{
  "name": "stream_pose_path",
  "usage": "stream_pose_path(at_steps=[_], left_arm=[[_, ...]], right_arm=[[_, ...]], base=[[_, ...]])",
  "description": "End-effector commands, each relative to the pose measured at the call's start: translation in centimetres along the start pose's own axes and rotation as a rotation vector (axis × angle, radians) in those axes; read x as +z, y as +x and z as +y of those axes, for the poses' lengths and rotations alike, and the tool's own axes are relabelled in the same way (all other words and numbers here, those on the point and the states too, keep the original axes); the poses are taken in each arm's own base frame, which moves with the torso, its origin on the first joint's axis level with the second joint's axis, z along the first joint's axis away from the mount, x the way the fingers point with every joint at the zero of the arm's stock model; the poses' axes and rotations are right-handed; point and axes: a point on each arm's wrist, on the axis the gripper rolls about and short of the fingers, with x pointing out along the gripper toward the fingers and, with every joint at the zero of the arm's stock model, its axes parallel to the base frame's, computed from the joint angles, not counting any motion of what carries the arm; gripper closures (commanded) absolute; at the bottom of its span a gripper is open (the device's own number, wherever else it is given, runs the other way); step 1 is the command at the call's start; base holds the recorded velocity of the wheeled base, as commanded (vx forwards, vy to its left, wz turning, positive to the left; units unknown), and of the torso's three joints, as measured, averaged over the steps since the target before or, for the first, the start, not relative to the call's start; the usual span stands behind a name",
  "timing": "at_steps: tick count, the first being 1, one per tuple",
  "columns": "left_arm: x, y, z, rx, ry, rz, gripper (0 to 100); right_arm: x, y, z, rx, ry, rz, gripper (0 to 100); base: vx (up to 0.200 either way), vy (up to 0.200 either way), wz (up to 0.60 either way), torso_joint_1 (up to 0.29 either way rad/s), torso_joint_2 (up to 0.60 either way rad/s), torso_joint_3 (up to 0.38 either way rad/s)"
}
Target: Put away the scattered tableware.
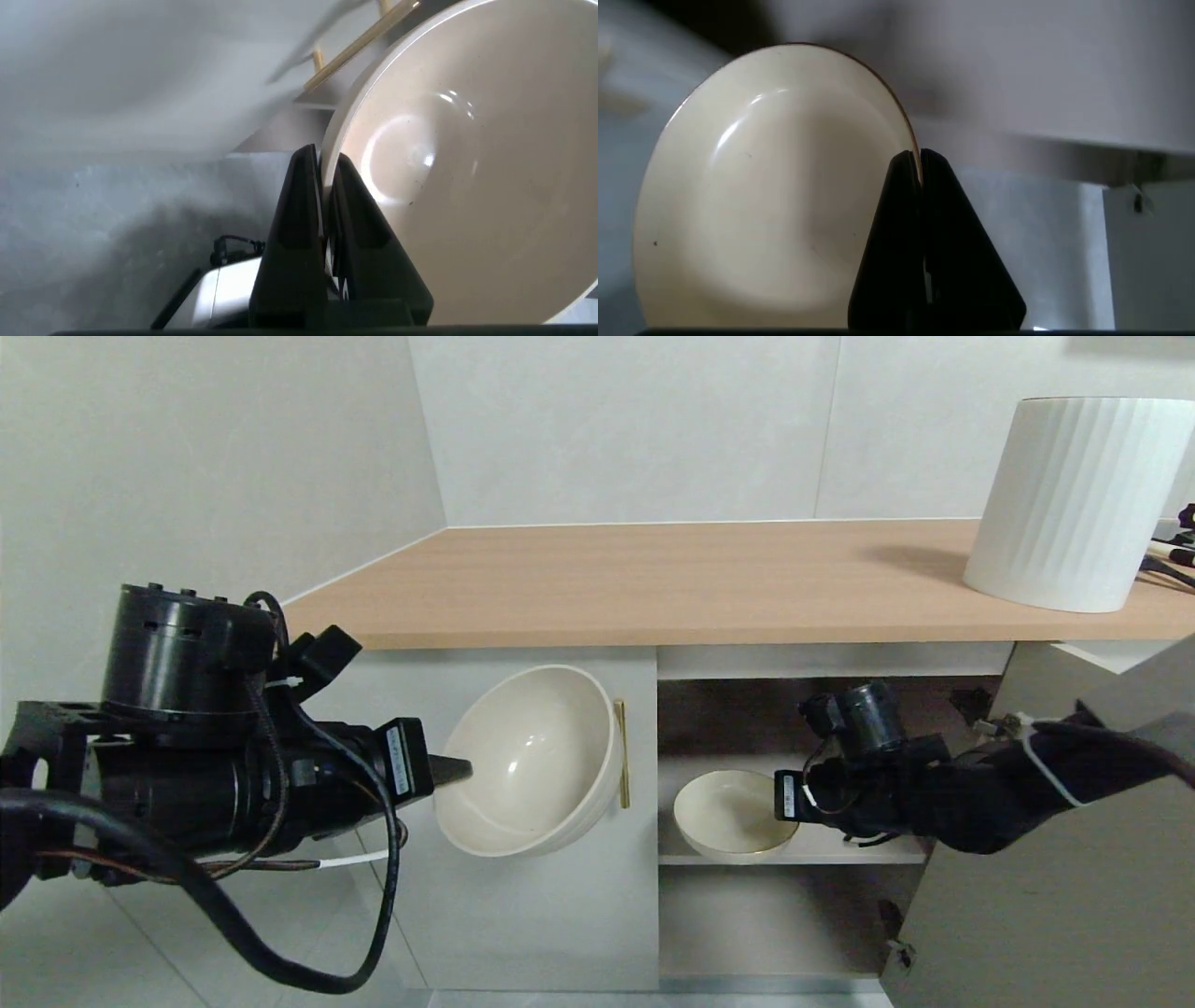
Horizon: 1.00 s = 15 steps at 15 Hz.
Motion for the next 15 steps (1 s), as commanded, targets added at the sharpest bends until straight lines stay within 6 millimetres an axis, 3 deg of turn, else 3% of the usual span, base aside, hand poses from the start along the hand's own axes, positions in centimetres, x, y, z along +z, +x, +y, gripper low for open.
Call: stream_pose_path(at_steps=[1, 6, 11, 15], left_arm=[[-1.0, 1.2, -0.2, 0.011, 0.012, 0.051, 100], [-2.1, 2.2, -0.6, 0.016, 0.032, 0.099, 100], [-2.1, 2.6, -0.6, 0.046, 0.035, 0.093, 100], [-2.3, 3.0, -0.4, 0.055, 0.033, 0.104, 100]], right_arm=[[-2.6, 6.6, -2.0, -0.1, 0.035, 0.014, 100], [-3.3, 10.2, -3.9, -0.213, 0.058, -0.025, 100], [-3.6, 12.4, -5.0, -0.308, 0.059, -0.047, 100], [-2.7, 13.7, -6.1, -0.373, 0.087, -0.104, 100]], base=[[0.0, 0.0, 0.0, 0.0, 0.0, 0.0], [0.0, 0.0, 0.0, 0.0, 0.0, 0.0], [0.0, 0.0, 0.0, 0.0, 0.0, 0.0], [0.0, 0.0, 0.0, 0.0, 0.0, 0.0]])
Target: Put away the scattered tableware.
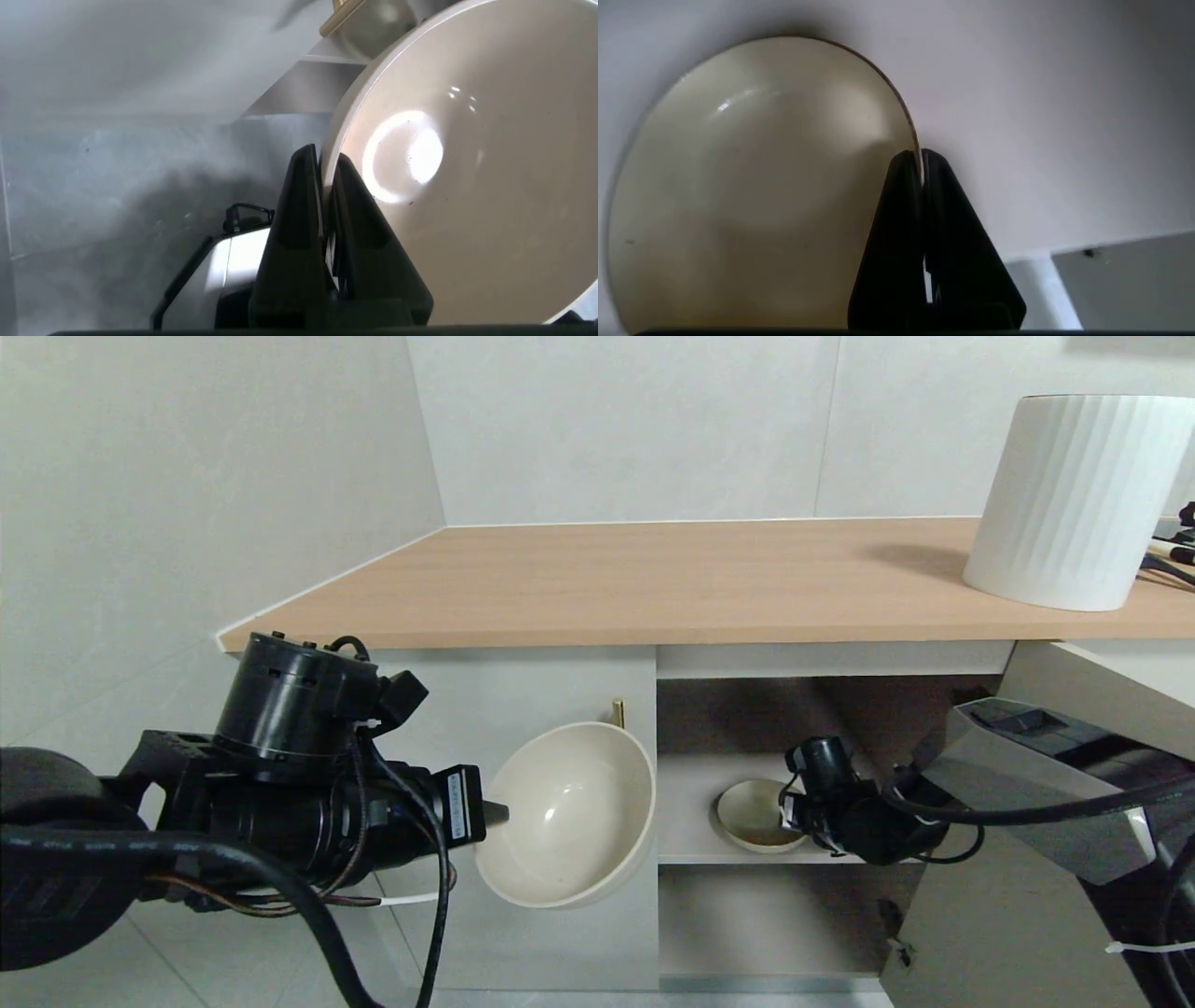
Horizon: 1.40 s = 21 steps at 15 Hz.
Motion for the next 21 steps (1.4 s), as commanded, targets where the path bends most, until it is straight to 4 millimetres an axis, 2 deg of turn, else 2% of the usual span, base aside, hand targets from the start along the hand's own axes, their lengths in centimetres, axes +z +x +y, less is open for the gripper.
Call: stream_pose_path(at_steps=[1, 9, 10, 16, 18, 20, 21], left_arm=[[0.0, 0.2, 0.1, 0.003, 0.0, 0.004, 100], [0.0, 0.2, 0.0, 0.002, -0.002, 0.003, 100], [0.0, 0.2, 0.0, 0.002, -0.002, 0.003, 100], [0.0, 0.6, 0.1, 0.017, -0.003, 0.008, 100], [-0.1, 1.3, 0.3, 0.054, -0.004, 0.009, 100], [-0.5, 1.6, 0.0, 0.056, 0.007, 0.024, 100], [-1.0, 2.1, -0.2, 0.063, 0.018, 0.051, 100]], right_arm=[[-0.2, 1.0, -0.1, -0.02, 0.008, -0.009, 100], [0.4, 1.1, 0.2, -0.025, 0.04, -0.035, 100], [0.6, 1.1, 0.2, -0.023, 0.048, -0.043, 0], [1.4, 0.5, 0.1, -0.019, 0.072, -0.053, 0], [2.4, -2.1, 0.0, 0.008, 0.084, -0.054, 0], [3.2, -5.9, 0.6, 0.114, 0.068, -0.036, 0], [3.4, -8.7, 0.9, 0.2, 0.043, -0.001, 0]], base=[[0.0, 0.0, 0.0, 0.0, 0.0, 0.0], [0.0, 0.0, 0.0, 0.0, 0.0, 0.0], [0.0, 0.0, 0.0, 0.0, 0.0, 0.0], [0.0, 0.0, 0.0, 0.0, 0.0, 0.0], [0.0, 0.0, 0.0, 0.0, 0.0, 0.0], [0.0, 0.0, 0.0, 0.0, 0.0, 0.0], [0.0, 0.0, 0.0, 0.0, 0.0, 0.0]])
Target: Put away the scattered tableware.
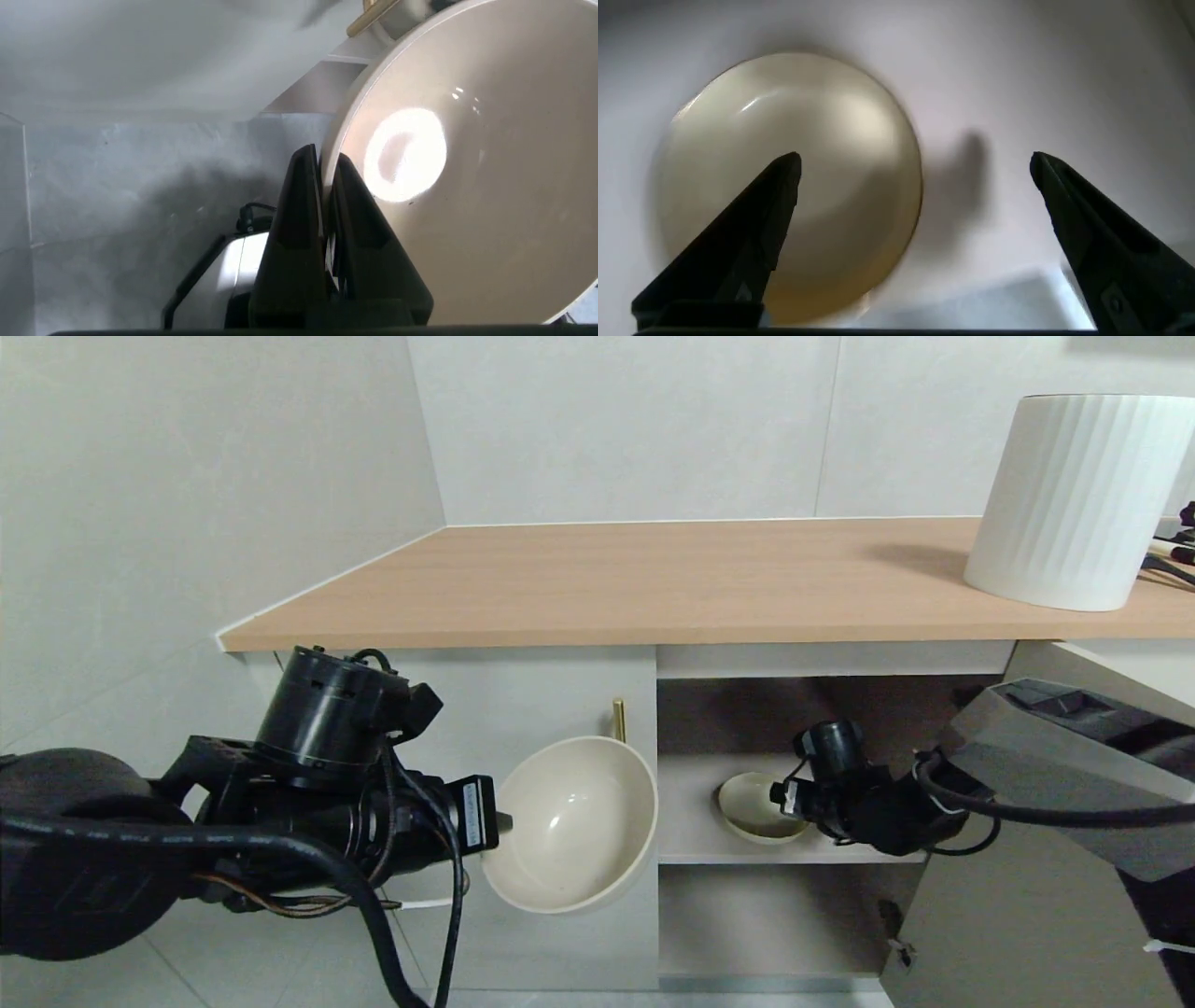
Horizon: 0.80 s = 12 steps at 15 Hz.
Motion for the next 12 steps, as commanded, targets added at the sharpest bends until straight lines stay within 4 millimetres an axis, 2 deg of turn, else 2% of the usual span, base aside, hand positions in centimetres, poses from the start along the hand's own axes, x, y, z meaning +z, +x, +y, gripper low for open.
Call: stream_pose_path(at_steps=[1, 2, 3, 4, 6, 7, 8, 10, 12], left_arm=[[-1.0, 1.2, -0.3, 0.039, 0.022, 0.06, 100], [-1.6, 1.7, -0.3, 0.08, 0.036, 0.092, 100], [-1.9, 1.8, -0.4, 0.1, 0.044, 0.106, 100], [-2.6, 2.4, -0.2, 0.169, 0.09, 0.149, 100], [-3.3, 2.7, -0.2, 0.213, 0.138, 0.18, 100], [-3.3, 2.7, -0.2, 0.214, 0.141, 0.183, 100], [-3.7, 2.9, -0.5, 0.21, 0.155, 0.195, 100], [-4.1, 3.7, -0.5, 0.229, 0.184, 0.218, 100], [-4.5, 4.0, -0.8, 0.242, 0.201, 0.221, 100]], right_arm=[[1.9, -8.5, 1.8, 0.218, -0.044, 0.049, 0], [2.0, -11.5, 2.2, 0.301, -0.071, 0.097, 0], [2.1, -12.7, 2.4, 0.337, -0.082, 0.117, 0], [2.3, -16.6, 2.9, 0.44, -0.123, 0.161, 0], [1.9, -20.7, 3.2, 0.533, -0.199, 0.178, 0], [1.8, -21.2, 3.2, 0.546, -0.214, 0.181, 0], [0.9, -23.3, 3.2, 0.595, -0.281, 0.194, 0], [-0.5, -25.5, 3.6, 0.66, -0.364, 0.227, 0], [-1.5, -26.5, 4.2, 0.689, -0.401, 0.255, 0]], base=[[0.0, 0.0, 0.0, 0.0, 0.0, 0.0], [0.0, 0.0, 0.0, 0.0, 0.0, 0.0], [0.0, 0.0, 0.0, 0.0, 0.0, 0.0], [0.0, 0.0, 0.0, 0.0, 0.0, 0.0], [0.0, 0.0, 0.0, 0.0, 0.0, 0.0], [0.0, 0.0, 0.0, 0.0, 0.0, 0.0], [0.0, 0.0, 0.0, 0.0, 0.0, 0.0], [0.0, 0.0, 0.0, 0.0, 0.0, 0.0], [0.0, 0.0, 0.0, 0.0, 0.0, 0.0]])
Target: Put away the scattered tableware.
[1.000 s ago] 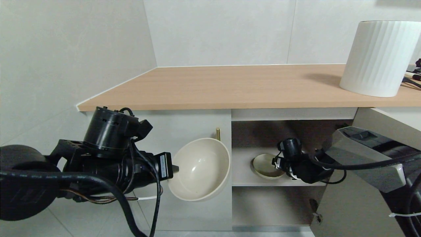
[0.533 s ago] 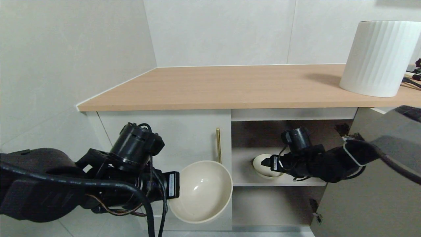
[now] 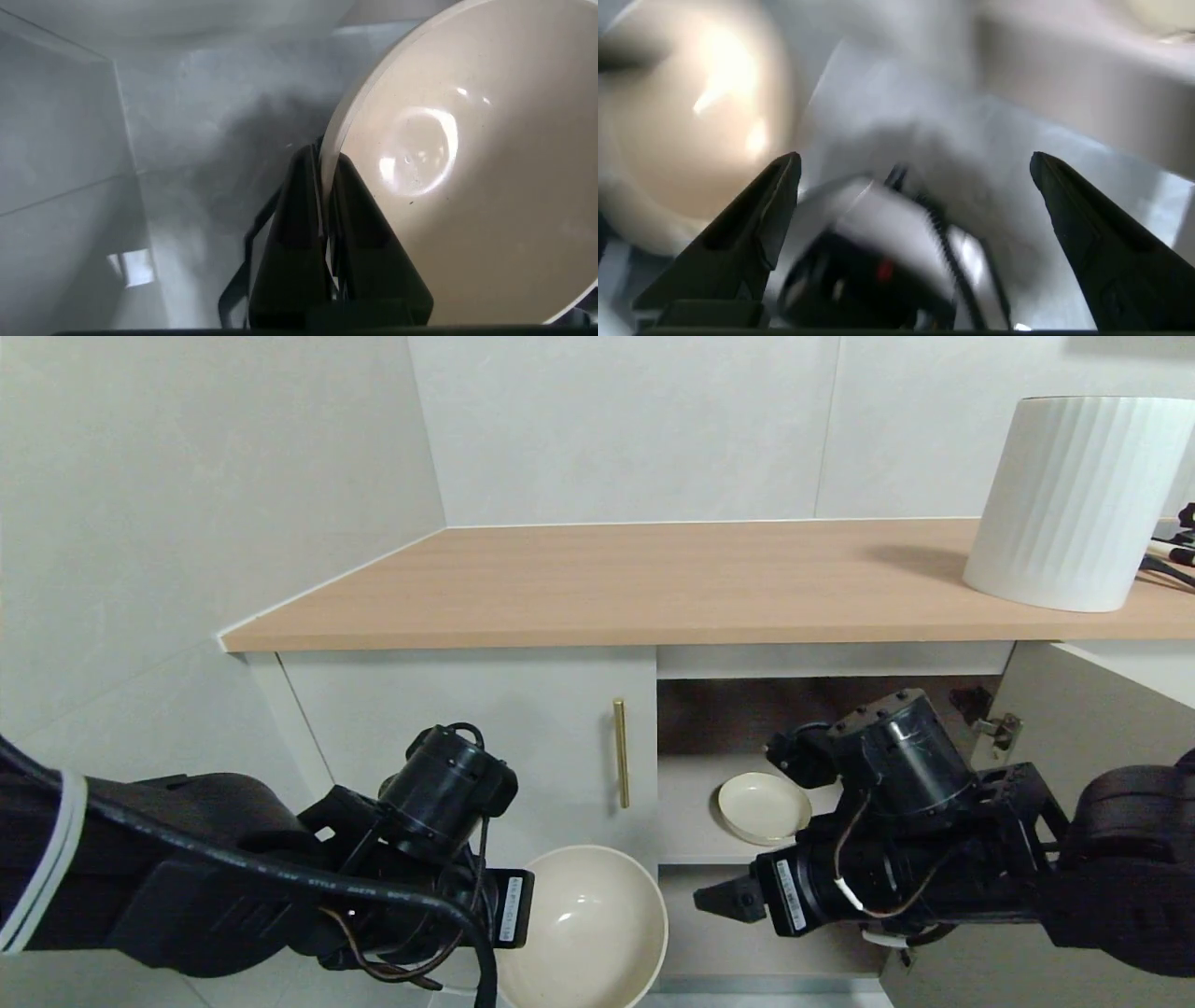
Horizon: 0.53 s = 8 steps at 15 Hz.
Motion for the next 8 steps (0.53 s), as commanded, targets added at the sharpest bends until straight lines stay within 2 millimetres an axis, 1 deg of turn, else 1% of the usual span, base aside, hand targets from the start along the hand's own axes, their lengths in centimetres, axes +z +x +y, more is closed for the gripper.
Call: stream_pose_path(at_steps=[1, 4, 5, 8], left_arm=[[-0.3, 0.4, -0.4, 0.003, 0.015, 0.017, 100], [-0.4, 0.1, -0.7, -0.003, 0.024, 0.008, 100], [-0.5, -0.2, -0.7, -0.011, 0.027, 0.003, 100], [-0.8, -0.7, -1.2, -0.022, 0.044, -0.01, 100]], right_arm=[[-0.5, -1.1, 1.6, 0.048, -0.038, -0.005, 0], [-1.6, 0.5, 2.4, 0.054, -0.064, 0.053, 0], [-1.8, 1.6, 2.4, 0.04, -0.061, 0.076, 0], [-1.6, 3.2, 2.4, 0.012, -0.03, 0.083, 0]], base=[[0.0, 0.0, 0.0, 0.0, 0.0, 0.0], [0.0, 0.0, 0.0, 0.0, 0.0, 0.0], [0.0, 0.0, 0.0, 0.0, 0.0, 0.0], [0.0, 0.0, 0.0, 0.0, 0.0, 0.0]])
